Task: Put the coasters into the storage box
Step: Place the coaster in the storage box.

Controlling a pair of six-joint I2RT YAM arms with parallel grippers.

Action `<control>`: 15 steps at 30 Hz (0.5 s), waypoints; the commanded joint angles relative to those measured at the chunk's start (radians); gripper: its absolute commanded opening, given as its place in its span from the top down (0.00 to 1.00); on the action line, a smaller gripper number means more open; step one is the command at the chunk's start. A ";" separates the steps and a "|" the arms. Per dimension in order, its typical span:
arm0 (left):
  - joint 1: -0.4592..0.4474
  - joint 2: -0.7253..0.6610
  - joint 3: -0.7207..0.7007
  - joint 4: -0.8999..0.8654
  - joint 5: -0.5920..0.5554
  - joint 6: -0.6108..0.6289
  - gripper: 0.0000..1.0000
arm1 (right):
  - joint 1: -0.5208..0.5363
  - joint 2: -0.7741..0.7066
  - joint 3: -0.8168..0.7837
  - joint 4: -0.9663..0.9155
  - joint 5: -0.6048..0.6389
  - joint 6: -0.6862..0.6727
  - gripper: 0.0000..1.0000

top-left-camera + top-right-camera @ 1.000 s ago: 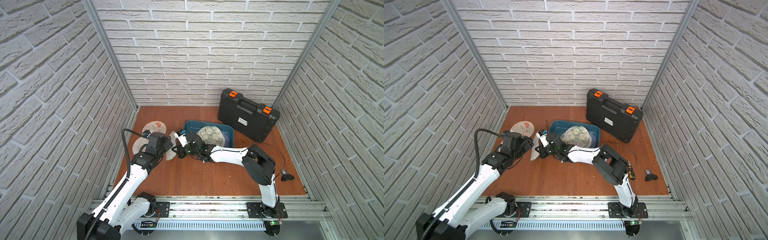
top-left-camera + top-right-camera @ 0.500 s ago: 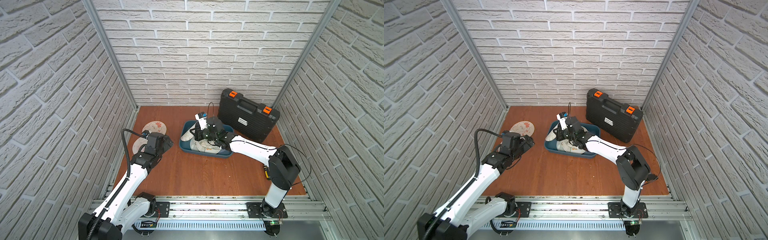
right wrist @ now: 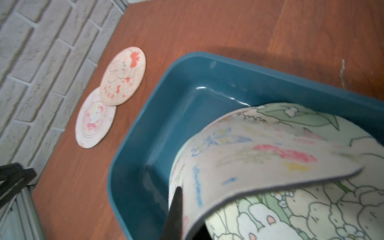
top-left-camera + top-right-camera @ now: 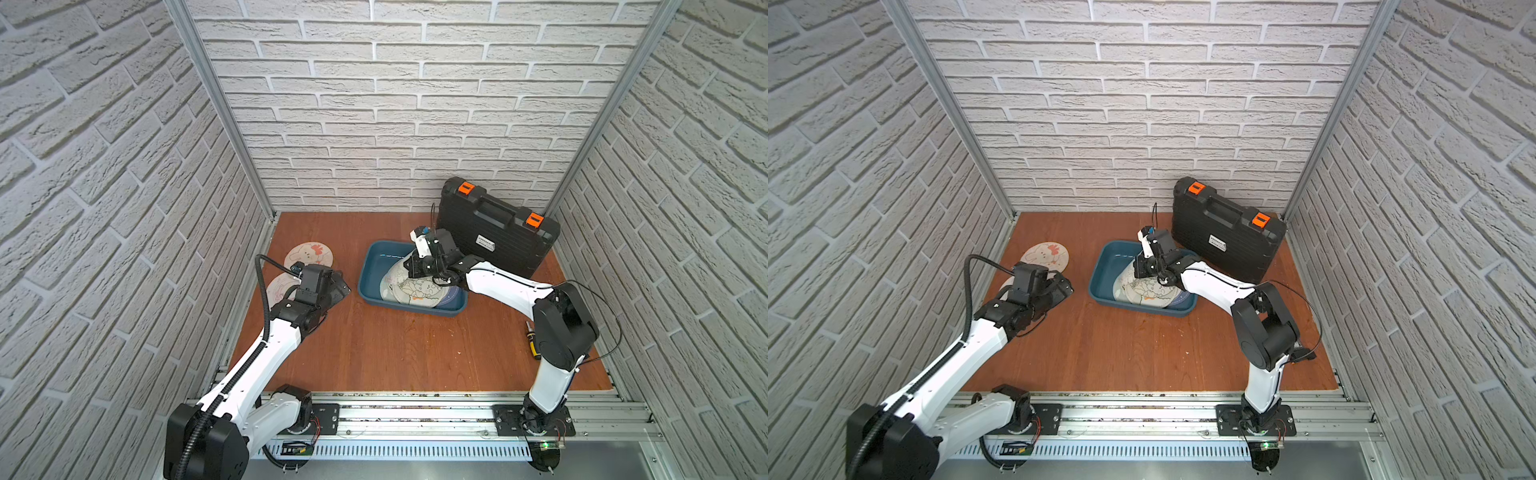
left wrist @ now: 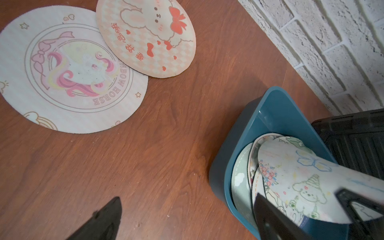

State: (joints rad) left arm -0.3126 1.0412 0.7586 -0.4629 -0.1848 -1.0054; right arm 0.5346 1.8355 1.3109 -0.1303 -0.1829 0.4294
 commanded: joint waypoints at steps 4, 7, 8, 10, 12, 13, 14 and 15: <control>0.006 0.011 -0.003 0.033 0.002 0.032 0.02 | -0.041 -0.009 -0.104 -0.074 0.045 -0.012 0.94; 0.007 0.017 -0.001 0.030 -0.008 0.040 0.02 | -0.051 -0.027 -0.154 -0.087 0.069 -0.009 0.94; 0.007 0.019 0.001 0.029 -0.013 0.043 0.02 | -0.053 -0.025 -0.158 -0.101 0.075 -0.009 0.94; 0.009 0.026 0.004 0.025 -0.022 0.046 0.02 | -0.059 -0.018 -0.162 -0.116 0.080 -0.009 0.94; 0.009 0.036 0.005 0.025 -0.025 0.049 0.02 | -0.062 -0.005 -0.156 -0.121 0.078 -0.009 0.93; 0.009 0.041 0.006 0.023 -0.025 0.051 0.02 | -0.062 0.001 -0.150 -0.128 0.076 -0.008 0.93; 0.009 0.045 0.008 0.020 -0.025 0.051 0.02 | -0.064 0.006 -0.143 -0.134 0.076 -0.009 0.92; 0.009 0.051 0.012 0.016 -0.025 0.054 0.02 | -0.064 0.009 -0.135 -0.141 0.077 -0.011 0.91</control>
State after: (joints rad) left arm -0.3096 1.0794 0.7586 -0.4633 -0.1940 -0.9718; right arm 0.4747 1.8423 1.1568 -0.2283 -0.1181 0.4297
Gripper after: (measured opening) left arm 0.983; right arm 0.088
